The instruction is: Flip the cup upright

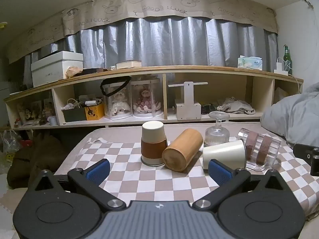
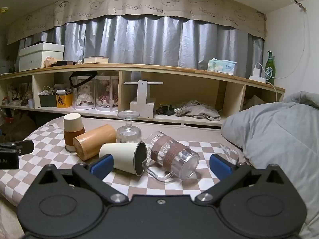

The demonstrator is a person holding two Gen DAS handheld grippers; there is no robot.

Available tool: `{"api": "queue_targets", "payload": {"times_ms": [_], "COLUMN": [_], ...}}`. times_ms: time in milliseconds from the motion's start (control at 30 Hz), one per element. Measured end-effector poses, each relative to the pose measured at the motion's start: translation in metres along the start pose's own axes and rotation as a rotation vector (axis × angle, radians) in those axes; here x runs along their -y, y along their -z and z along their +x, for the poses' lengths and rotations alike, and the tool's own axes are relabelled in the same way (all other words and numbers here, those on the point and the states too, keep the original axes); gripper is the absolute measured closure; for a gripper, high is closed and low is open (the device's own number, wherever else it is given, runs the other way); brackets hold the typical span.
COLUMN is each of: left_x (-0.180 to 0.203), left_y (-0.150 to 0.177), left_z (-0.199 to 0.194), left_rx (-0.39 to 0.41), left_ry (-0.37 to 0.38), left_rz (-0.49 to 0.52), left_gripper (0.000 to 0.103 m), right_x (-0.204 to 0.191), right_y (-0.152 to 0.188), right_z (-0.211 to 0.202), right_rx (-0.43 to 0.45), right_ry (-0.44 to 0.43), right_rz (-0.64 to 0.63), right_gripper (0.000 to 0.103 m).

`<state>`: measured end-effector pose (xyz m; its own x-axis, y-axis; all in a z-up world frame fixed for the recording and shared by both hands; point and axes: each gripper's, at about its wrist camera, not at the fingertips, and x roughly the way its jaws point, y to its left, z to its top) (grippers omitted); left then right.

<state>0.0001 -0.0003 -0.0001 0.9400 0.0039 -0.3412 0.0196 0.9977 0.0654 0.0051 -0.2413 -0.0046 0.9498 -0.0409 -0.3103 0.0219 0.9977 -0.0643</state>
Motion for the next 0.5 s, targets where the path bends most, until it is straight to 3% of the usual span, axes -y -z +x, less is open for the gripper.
{"api": "queue_targets", "payload": {"times_ms": [500], "left_x": [-0.0001], "left_y": [0.0000], "left_z": [0.0001], "left_rx": [-0.001], "left_ry": [0.001], "left_rz": [0.000], "left_gripper": [0.000], "right_x": [0.0006], "right_y": [0.0001], "right_z": [-0.0006], "right_rx": [0.002], "right_ry": [0.001], "right_rz": [-0.002], "right_gripper": [0.000]}}
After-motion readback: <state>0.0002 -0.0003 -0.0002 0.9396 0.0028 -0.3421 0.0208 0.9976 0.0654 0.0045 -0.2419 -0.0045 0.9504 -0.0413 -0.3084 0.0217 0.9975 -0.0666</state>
